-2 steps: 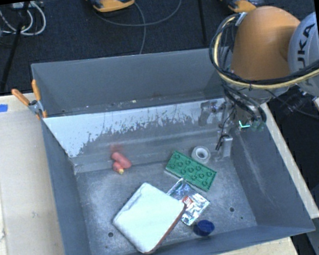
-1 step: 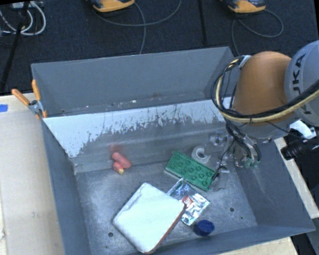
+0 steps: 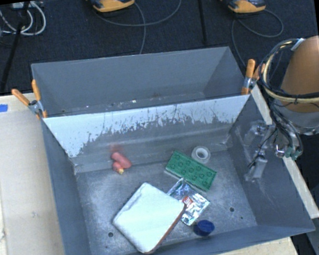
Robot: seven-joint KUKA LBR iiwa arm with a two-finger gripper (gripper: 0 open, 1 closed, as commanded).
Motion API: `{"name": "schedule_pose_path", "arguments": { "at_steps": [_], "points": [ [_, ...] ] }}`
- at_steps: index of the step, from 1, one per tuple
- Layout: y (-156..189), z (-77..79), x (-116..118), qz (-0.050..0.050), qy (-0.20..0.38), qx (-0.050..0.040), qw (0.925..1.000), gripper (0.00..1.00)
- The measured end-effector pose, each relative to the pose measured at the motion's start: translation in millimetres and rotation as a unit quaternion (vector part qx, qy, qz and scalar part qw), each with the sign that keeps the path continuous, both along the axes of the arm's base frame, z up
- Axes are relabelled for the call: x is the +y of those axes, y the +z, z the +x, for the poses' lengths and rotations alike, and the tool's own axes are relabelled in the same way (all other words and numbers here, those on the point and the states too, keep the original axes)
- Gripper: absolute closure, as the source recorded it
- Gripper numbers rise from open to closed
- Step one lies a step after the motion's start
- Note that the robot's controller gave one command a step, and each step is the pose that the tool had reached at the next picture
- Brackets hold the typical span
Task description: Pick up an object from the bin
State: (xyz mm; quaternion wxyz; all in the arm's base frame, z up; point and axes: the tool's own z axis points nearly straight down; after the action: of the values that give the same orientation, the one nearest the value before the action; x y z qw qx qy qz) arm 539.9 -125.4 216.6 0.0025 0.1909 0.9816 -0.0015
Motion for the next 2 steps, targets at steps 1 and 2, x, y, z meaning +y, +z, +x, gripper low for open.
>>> {"name": "schedule_pose_path", "arguments": {
  "at_steps": [1, 2],
  "points": [
    [-33, -54.1, -19, 0.002, -0.112, 0.0041, 0.9937, 0.0],
    [-61, -15.3, -11, 0.002, -0.08, 0.0016, 0.9968, 0.0]
  ]
}}
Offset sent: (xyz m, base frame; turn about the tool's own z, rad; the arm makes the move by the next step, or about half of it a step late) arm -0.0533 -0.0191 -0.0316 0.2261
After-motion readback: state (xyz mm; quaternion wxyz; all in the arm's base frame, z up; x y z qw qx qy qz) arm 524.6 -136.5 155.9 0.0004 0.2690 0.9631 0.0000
